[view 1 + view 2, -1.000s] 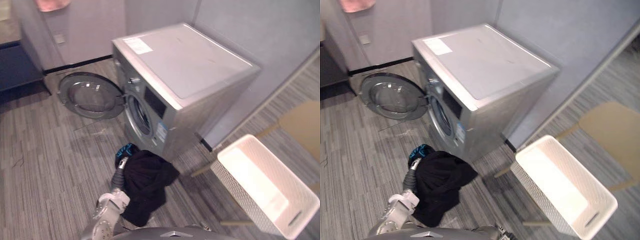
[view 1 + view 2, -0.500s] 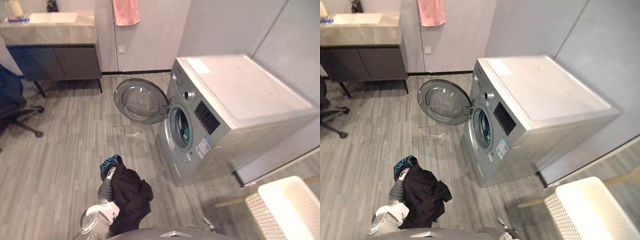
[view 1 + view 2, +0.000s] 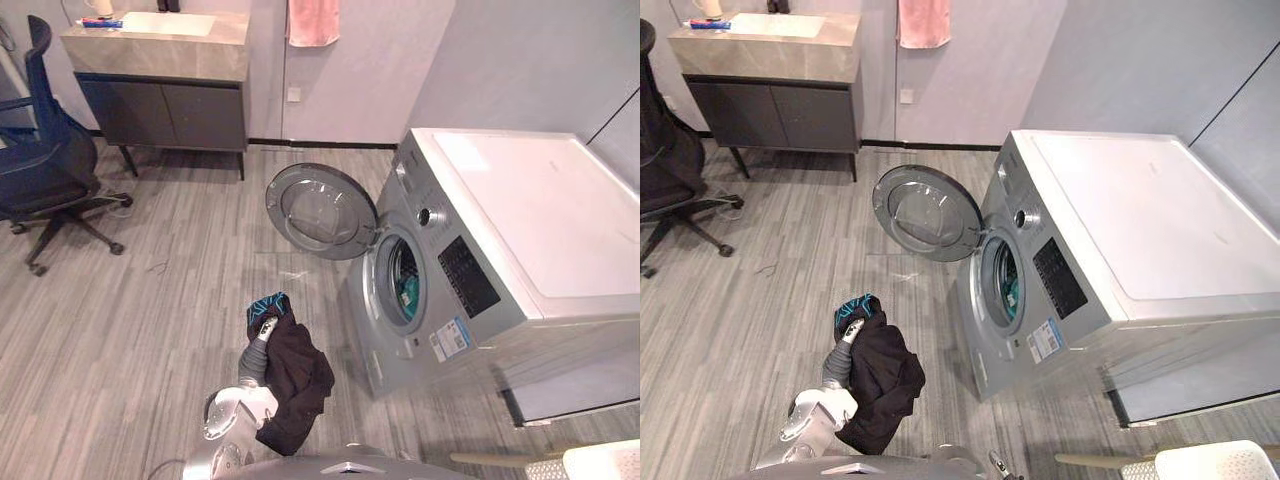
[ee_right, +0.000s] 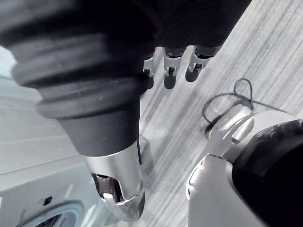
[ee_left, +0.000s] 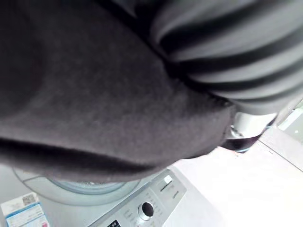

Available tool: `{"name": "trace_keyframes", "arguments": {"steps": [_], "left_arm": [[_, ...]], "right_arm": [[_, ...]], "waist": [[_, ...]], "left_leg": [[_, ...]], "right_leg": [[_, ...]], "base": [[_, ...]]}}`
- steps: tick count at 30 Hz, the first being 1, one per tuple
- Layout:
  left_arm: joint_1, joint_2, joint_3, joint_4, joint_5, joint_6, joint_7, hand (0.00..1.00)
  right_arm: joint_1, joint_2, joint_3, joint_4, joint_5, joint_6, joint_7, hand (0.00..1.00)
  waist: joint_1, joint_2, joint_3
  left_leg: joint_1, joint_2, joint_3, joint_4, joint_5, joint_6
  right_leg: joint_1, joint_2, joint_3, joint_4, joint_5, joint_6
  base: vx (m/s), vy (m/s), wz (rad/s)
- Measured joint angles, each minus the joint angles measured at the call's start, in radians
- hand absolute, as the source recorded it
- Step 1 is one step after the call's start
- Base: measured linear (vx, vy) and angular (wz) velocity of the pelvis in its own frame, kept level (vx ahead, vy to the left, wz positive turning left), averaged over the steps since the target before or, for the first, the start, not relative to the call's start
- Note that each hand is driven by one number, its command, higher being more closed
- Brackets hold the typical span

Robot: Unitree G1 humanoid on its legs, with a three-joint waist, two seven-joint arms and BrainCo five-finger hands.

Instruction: Pick up the laundry basket with both hands and put the clothes into the washing machine.

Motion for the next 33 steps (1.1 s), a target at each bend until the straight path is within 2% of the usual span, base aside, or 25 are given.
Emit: {"name": "trace_keyframes", "arguments": {"steps": [1, 2, 3, 4, 5, 6, 9, 10, 11, 13, 14, 15, 16, 17, 19, 21, 22, 23, 25, 26, 28, 30, 31, 32, 33], "left_arm": [[0.002, 0.0, 0.001, -0.006, -0.006, 0.0, 0.0, 1.0], [0.006, 0.001, 0.004, -0.022, -0.02, 0.001, 0.001, 1.0], [0.009, 0.004, 0.016, -0.033, -0.022, 0.001, 0.001, 1.0], [0.009, 0.006, 0.025, -0.034, -0.022, 0.001, 0.002, 1.0], [0.01, 0.006, 0.041, -0.034, -0.022, 0.001, 0.006, 1.0], [0.01, 0.008, 0.05, -0.034, -0.027, 0.001, 0.01, 1.0], [0.02, 0.006, 0.06, -0.033, -0.037, 0.001, 0.013, 1.0], [0.026, -0.003, 0.062, -0.033, -0.038, 0.001, 0.021, 1.0], [0.03, -0.01, 0.067, -0.031, -0.038, 0.001, 0.03, 1.0], [0.044, -0.024, 0.069, -0.022, -0.037, 0.001, 0.032, 1.0], [0.06, -0.025, 0.07, -0.018, -0.038, 0.001, 0.033, 1.0], [0.062, -0.004, 0.075, -0.011, -0.038, 0.002, 0.033, 1.0], [0.063, 0.026, 0.087, -0.008, -0.038, 0.004, 0.034, 1.0], [0.054, 0.041, 0.09, -0.007, -0.038, 0.003, 0.034, 1.0], [0.028, 0.064, 0.09, -0.01, -0.038, 0.0, 0.034, 1.0], [0.025, 0.071, 0.092, -0.014, -0.036, -0.003, 0.035, 1.0], [0.025, 0.07, 0.092, -0.017, -0.035, -0.003, 0.04, 1.0], [0.017, 0.07, 0.093, -0.021, -0.035, -0.009, 0.052, 1.0], [0.012, 0.068, 0.094, -0.031, -0.033, -0.016, 0.061, 1.0], [0.011, 0.066, 0.094, -0.031, -0.024, -0.021, 0.062, 1.0], [0.008, 0.06, 0.088, -0.029, -0.015, -0.021, 0.066, 1.0], [-0.014, 0.046, 0.083, -0.017, -0.016, -0.02, 0.062, 1.0], [-0.028, 0.04, 0.079, -0.003, -0.016, -0.02, 0.057, 1.0], [-0.071, 0.034, 0.064, 0.057, -0.016, -0.016, 0.05, 1.0], [-0.086, 0.033, 0.047, 0.071, -0.016, -0.009, 0.049, 1.0]], "right_arm": [[0.0, -0.004, -0.002, -0.001, 0.004, -0.002, -0.001, 0.0], [0.001, -0.013, 0.0, -0.016, 0.009, -0.001, -0.008, 0.0], [0.003, -0.017, 0.009, -0.04, 0.015, -0.004, -0.013, 0.0], [0.002, -0.018, 0.019, -0.049, 0.015, -0.005, -0.017, 0.0], [-0.006, -0.016, 0.052, -0.072, 0.014, -0.004, -0.018, 0.0], [-0.021, -0.019, 0.056, -0.08, 0.013, -0.006, -0.019, 0.0], [-0.057, -0.023, 0.077, -0.09, 0.011, -0.006, -0.02, 0.0], [-0.068, -0.02, 0.083, -0.104, 0.01, -0.006, -0.02, 0.0], [-0.082, -0.021, 0.08, -0.101, -0.003, -0.007, -0.02, 0.0], [-0.1, -0.029, 0.063, -0.067, -0.007, -0.009, -0.023, 0.0], [-0.098, -0.032, 0.059, -0.058, -0.019, -0.003, -0.031, 0.0], [-0.099, -0.016, 0.047, -0.048, -0.031, -0.001, -0.035, 0.0], [-0.094, 0.016, 0.035, -0.029, -0.044, 0.001, -0.036, 0.0], [-0.095, 0.025, 0.023, -0.014, -0.045, 0.004, -0.033, 0.0], [-0.11, 0.029, -0.005, 0.01, -0.044, 0.004, -0.033, 0.0], [-0.116, 0.03, -0.006, 0.004, -0.045, 0.0, -0.026, 0.0], [-0.118, 0.021, -0.006, -0.003, -0.045, -0.001, -0.017, 0.0], [-0.117, 0.012, -0.005, -0.03, -0.045, -0.004, -0.017, 0.0], [-0.118, 0.008, -0.003, -0.038, -0.045, -0.014, -0.018, 0.0], [-0.118, 0.008, -0.002, -0.039, -0.045, -0.019, -0.018, 0.0], [-0.123, 0.009, -0.003, -0.062, -0.045, -0.021, -0.018, 0.0], [-0.114, 0.009, -0.011, -0.06, -0.046, -0.019, -0.018, 0.0], [-0.113, 0.009, -0.022, -0.052, -0.046, -0.018, -0.018, 0.0], [-0.115, -0.007, -0.032, -0.031, -0.046, -0.017, -0.018, 0.0], [-0.113, -0.012, -0.037, -0.026, -0.045, -0.018, -0.019, 0.0]], "waist": [[0.001, 0.019, 0.01], [0.006, 0.026, 0.014], [0.027, 0.045, 0.023], [0.036, 0.044, 0.023], [0.05, 0.017, 0.023], [0.06, 0.036, 0.027], [0.066, 0.025, 0.023], [0.071, 0.025, 0.022], [0.077, 0.029, 0.02], [0.088, 0.041, 0.003], [0.095, 0.05, -0.019], [0.089, 0.014, -0.029], [0.068, -0.025, -0.056], [0.059, -0.034, -0.065], [0.06, -0.039, -0.069], [0.065, -0.03, -0.06], [0.068, -0.02, -0.053], [0.059, 0.0, -0.042], [0.051, 0.005, -0.041], [0.051, 0.005, -0.041], [0.049, 0.009, -0.041], [0.028, 0.01, -0.041], [0.025, 0.014, -0.04], [0.022, 0.032, -0.032], [0.019, 0.046, -0.024]], "left_leg": [[-0.041, 0.011, -0.006, 0.108, 0.006, -0.011], [-0.099, 0.035, -0.011, 0.288, 0.059, -0.052], [-0.122, 0.05, 0.003, 0.398, 0.137, -0.042], [-0.132, 0.053, 0.018, 0.444, 0.19, -0.03], [-0.183, 0.065, 0.034, 0.539, 0.243, 0.008], [-0.215, 0.093, 0.054, 0.535, 0.139, 0.061], [-0.241, 0.115, 0.031, 0.288, 0.067, 0.072], [-0.225, 0.11, -0.016, 0.079, 0.076, 0.06], [-0.198, 0.094, -0.116, -0.105, 0.101, 0.037], [-0.166, 0.078, -0.221, -0.197, 0.124, 0.001], [-0.16, 0.067, -0.191, -0.142, 0.18, -0.118], [-0.164, 0.038, -0.157, -0.099, 0.152, -0.087], [-0.171, 0.006, -0.12, -0.065, 0.122, -0.059], [-0.178, -0.008, -0.099, -0.053, 0.112, -0.043], [-0.139, -0.012, -0.03, -0.083, 0.101, -0.014], [-0.046, -0.005, 0.067, -0.148, 0.102, 0.014], [0.007, 0.002, 0.119, -0.184, 0.098, 0.03], [0.076, 0.013, 0.213, -0.232, 0.088, 0.047], [0.142, 0.019, 0.304, -0.281, 0.081, 0.054], [0.161, 0.024, 0.337, -0.292, 0.073, 0.05], [0.208, 0.043, 0.46, -0.318, 0.047, 0.03], [0.214, 0.059, 0.521, -0.33, 0.037, 0.011], [0.213, 0.063, 0.53, -0.338, 0.038, 0.004], [0.223, 0.078, 0.521, -0.367, 0.069, -0.004], [0.227, 0.075, 0.503, -0.4, 0.094, -0.003]], "right_leg": [[0.017, 0.008, 0.002, 0.0, -0.005, 0.003], [0.058, 0.029, 0.02, 0.001, -0.011, 0.004], [0.084, 0.038, 0.059, 0.001, -0.023, -0.005], [0.098, 0.038, 0.086, -0.008, -0.029, -0.012], [0.127, 0.027, 0.127, -0.027, -0.033, -0.026], [0.139, 0.023, 0.164, -0.033, -0.033, -0.026], [0.145, -0.009, 0.244, -0.041, -0.05, -0.019], [0.141, -0.029, 0.286, -0.037, -0.06, 0.001], [0.128, -0.043, 0.332, -0.019, -0.088, 0.025], [0.122, -0.064, 0.401, 0.019, -0.147, 0.061], [0.132, -0.085, 0.453, 0.03, -0.174, 0.097], [0.141, -0.121, 0.476, 0.031, -0.175, 0.103], [0.139, -0.167, 0.498, 0.029, -0.137, 0.116], [0.123, -0.186, 0.512, 0.032, -0.093, 0.124], [0.067, -0.2, 0.547, 0.098, 0.026, 0.117], [-0.035, -0.205, 0.549, 0.275, 0.137, 0.114], [-0.095, -0.211, 0.526, 0.368, 0.19, 0.108], [-0.189, -0.238, 0.405, 0.515, 0.186, 0.087], [-0.261, -0.266, 0.207, 0.57, 0.145, 0.048], [-0.276, -0.267, 0.146, 0.568, 0.126, 0.047], [-0.309, -0.237, -0.049, 0.5, 0.046, 0.05], [-0.314, -0.216, -0.187, 0.337, 0.024, 0.047], [-0.313, -0.208, -0.209, 0.284, 0.021, 0.034], [-0.271, -0.167, -0.242, 0.203, 0.049, -0.025], [-0.258, -0.15, -0.244, 0.18, 0.052, -0.031]], "base": [[0.31, 0.011, -0.28], [0.22, 0.018, -0.63], [0.21, 0.037, -0.79], [0.19, 0.065, -1.0], [0.24, 0.08, -0.99], [0.2, 0.085, -0.92], [0.22, 0.139, -0.84], [0.27, 0.282, -0.99], [0.27, 0.321, -1.03], [0.35, 0.494, -1.17], [0.44, 0.609, -1.16], [0.42, 0.473, -0.82], [0.47, 0.516, -0.32], [0.31, 0.308, -0.3], [0.3, 0.373, -0.67], [0.22, 0.34, -1.1], [0.04, 0.252, -1.44], [-0.01, 0.225, -1.43], [-0.01, 0.142, -1.33], [0.05, 0.032, -1.57], [0.09, -0.044, -1.72], [0.15, -0.109, -1.17], [0.25, -0.173, -0.64], [0.27, -0.186, -0.25], [0.26, -0.182, -0.16]]}}
